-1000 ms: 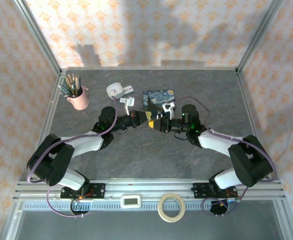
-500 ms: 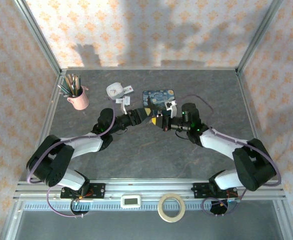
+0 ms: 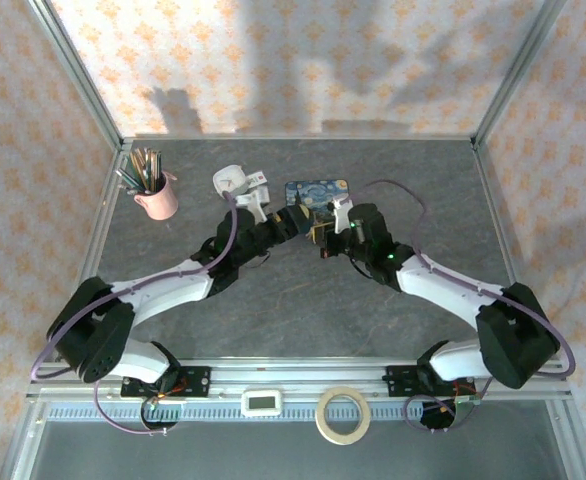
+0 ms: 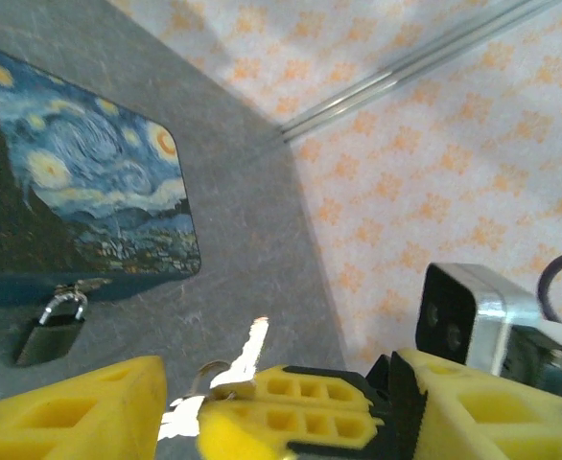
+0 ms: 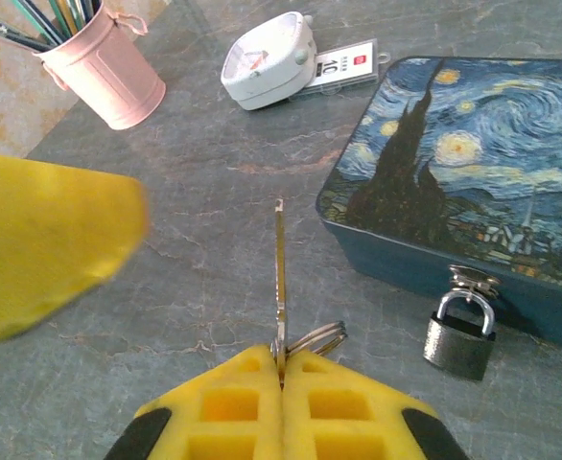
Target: Unlock the padlock with the key
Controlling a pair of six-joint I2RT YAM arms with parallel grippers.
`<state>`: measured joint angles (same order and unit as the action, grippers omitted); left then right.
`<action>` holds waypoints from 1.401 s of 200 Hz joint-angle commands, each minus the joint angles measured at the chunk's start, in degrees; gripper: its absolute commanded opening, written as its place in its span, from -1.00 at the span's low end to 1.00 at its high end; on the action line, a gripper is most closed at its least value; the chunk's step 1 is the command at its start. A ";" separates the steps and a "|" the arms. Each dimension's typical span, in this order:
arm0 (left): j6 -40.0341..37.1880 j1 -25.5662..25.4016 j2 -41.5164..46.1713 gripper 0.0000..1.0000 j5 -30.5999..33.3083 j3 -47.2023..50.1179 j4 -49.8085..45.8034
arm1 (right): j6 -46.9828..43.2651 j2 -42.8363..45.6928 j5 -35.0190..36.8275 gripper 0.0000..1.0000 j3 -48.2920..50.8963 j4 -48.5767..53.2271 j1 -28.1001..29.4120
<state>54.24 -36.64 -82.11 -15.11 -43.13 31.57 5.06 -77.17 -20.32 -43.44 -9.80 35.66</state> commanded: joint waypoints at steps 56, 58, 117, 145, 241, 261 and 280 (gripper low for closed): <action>-1.30 -1.28 -8.83 0.01 2.43 -8.22 -4.74 | -3.04 -0.03 1.09 -1.00 -2.33 0.93 1.35; -1.43 -1.38 -9.03 -0.01 2.49 -8.31 -4.76 | -3.04 -0.01 1.01 -1.00 -2.35 0.97 1.34; -2.55 -1.41 -11.03 -0.71 3.33 -9.74 -5.59 | -3.61 -0.59 0.13 -1.00 -2.70 1.19 1.42; -3.00 -1.41 -10.93 -1.00 3.91 -9.47 -5.79 | -3.74 0.16 0.50 -0.96 -2.64 1.37 1.52; -12.06 3.59 -2.75 -1.00 -10.89 3.14 24.13 | 12.31 6.57 -27.26 -0.25 2.66 -14.66 -12.25; -12.49 3.67 -1.73 -1.00 -13.37 4.98 28.91 | 16.52 4.49 -33.21 -0.25 3.28 -21.23 -12.28; -11.35 3.73 -1.65 -1.00 -15.51 6.27 33.30 | 21.20 2.03 -38.19 -0.26 4.38 -28.96 -12.28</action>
<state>43.77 -32.95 -85.32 -24.80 -38.52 52.77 18.28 -72.55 -47.46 -40.69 -25.78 23.31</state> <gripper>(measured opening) 0.046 0.371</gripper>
